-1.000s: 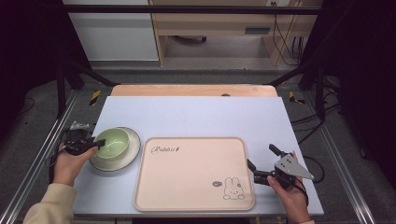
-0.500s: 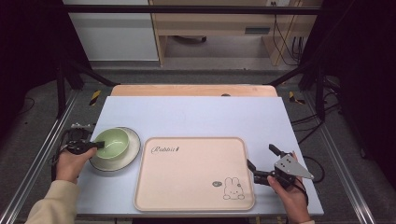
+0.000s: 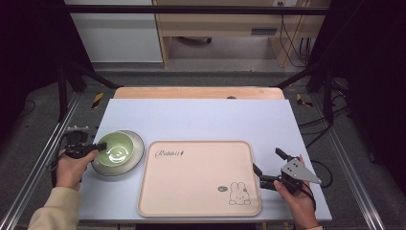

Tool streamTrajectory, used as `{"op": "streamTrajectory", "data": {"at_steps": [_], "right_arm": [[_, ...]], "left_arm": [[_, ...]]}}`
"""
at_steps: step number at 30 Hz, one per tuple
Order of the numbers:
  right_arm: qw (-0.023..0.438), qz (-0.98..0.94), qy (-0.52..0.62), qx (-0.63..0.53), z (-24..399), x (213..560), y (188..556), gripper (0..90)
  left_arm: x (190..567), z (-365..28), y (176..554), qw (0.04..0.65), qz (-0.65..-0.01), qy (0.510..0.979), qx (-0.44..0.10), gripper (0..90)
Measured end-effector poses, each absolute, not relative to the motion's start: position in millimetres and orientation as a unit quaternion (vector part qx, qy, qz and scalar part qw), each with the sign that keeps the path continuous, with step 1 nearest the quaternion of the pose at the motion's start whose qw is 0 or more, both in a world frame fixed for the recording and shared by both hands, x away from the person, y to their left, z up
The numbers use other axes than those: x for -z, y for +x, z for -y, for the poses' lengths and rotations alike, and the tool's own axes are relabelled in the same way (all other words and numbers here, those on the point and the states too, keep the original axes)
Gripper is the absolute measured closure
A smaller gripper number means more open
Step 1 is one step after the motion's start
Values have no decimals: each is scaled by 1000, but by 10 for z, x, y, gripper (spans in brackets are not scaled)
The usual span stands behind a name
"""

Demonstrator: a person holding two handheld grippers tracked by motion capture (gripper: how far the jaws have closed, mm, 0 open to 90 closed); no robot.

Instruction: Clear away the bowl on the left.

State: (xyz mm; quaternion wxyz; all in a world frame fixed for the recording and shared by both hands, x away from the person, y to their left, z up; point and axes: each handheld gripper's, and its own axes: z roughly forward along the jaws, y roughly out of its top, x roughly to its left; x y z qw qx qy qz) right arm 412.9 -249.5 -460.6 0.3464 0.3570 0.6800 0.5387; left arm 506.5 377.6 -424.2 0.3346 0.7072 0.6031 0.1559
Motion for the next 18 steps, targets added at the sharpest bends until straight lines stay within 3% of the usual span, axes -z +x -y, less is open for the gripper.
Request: {"op": "streamTrajectory", "data": {"at_steps": [5,18], "right_arm": [[348,-679,357,-539,2501,4603,4133,34],[350,-680,354,-538,2500,4598,4129,35]], "left_arm": [[4109,-3748,5024,360,-596,700,-156,830],[3923,-3302,5016,382,-542,734,-144,828]]}}
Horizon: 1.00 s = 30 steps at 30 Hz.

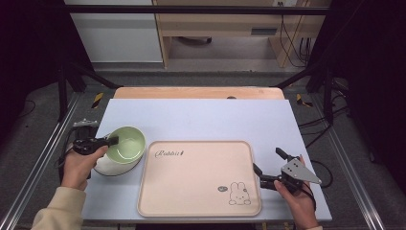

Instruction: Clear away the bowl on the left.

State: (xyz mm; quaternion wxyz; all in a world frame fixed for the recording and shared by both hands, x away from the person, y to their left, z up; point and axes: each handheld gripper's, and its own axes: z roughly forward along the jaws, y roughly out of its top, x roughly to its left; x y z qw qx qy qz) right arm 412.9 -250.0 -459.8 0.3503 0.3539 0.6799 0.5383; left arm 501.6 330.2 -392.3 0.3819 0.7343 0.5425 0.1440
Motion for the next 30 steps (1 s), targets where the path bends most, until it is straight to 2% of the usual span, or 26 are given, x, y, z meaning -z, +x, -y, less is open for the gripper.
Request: {"op": "streamTrajectory", "data": {"at_steps": [17,30], "right_arm": [[386,-661,353,-539,2593,4560,4137,51],[391,-658,358,-534,2598,4523,4136,93]], "left_arm": [[3876,-2528,5185,390,-493,769,-118,828],[3856,-2372,5170,398,-482,773,-111,828]]}}
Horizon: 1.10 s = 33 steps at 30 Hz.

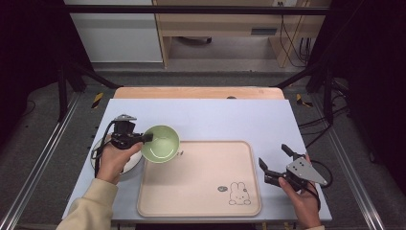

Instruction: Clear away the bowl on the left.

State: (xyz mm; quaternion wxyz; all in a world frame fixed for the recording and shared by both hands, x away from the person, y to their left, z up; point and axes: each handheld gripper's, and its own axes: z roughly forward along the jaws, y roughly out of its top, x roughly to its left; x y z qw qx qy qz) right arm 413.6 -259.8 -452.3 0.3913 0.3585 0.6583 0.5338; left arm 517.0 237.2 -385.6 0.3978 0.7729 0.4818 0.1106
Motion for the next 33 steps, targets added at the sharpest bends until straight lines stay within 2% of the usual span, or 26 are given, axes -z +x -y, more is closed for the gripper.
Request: {"op": "streamTrajectory", "data": {"at_steps": [4,13,22,33], "right_arm": [[382,-649,365,-547,2601,4526,4134,103],[391,-649,359,-545,2596,4571,4141,124],[364,-649,371,-555,2573,4589,4145,136],[378,-645,365,-555,2593,4596,4148,128]], "left_arm": [[3842,-2329,5159,401,-478,774,-111,828],[3814,-2172,5137,408,-463,780,-105,828],[3835,-1996,5102,411,-448,788,-91,828],[3846,-1760,5065,404,-419,808,-91,828]]}}
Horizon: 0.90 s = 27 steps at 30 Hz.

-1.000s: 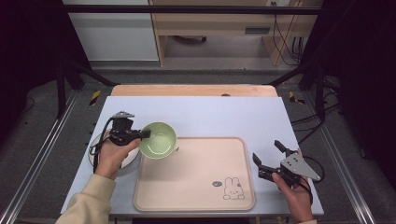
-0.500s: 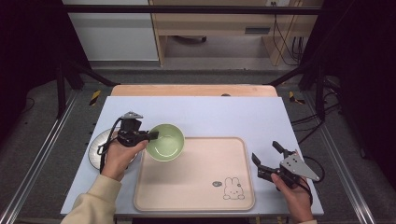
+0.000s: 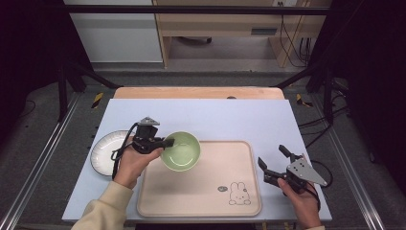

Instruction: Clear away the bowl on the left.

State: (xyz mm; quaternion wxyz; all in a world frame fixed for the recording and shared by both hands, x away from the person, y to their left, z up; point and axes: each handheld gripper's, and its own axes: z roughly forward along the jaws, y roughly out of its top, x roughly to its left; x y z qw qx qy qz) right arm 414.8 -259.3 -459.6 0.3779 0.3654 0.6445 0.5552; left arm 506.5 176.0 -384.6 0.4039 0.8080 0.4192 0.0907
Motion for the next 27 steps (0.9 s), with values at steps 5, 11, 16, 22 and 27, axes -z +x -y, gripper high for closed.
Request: {"op": "streamTrajectory", "data": {"at_steps": [5,11,16,22,27], "right_arm": [[380,-640,364,-560,2595,4602,4151,115],[385,-634,367,-561,2607,4622,4162,72],[385,-634,366,-562,2596,4631,4168,58],[384,-631,369,-565,2600,4635,4168,55],[383,-629,367,-568,2596,4645,4177,53]], "left_arm": [[3875,-1662,5059,404,-409,814,-85,828],[3972,-1492,5060,397,-401,822,-69,828],[4056,-1375,5055,391,-394,829,-59,828],[4126,-1280,5055,384,-388,837,-52,828],[4166,-1210,5044,379,-382,841,-47,828]]}}
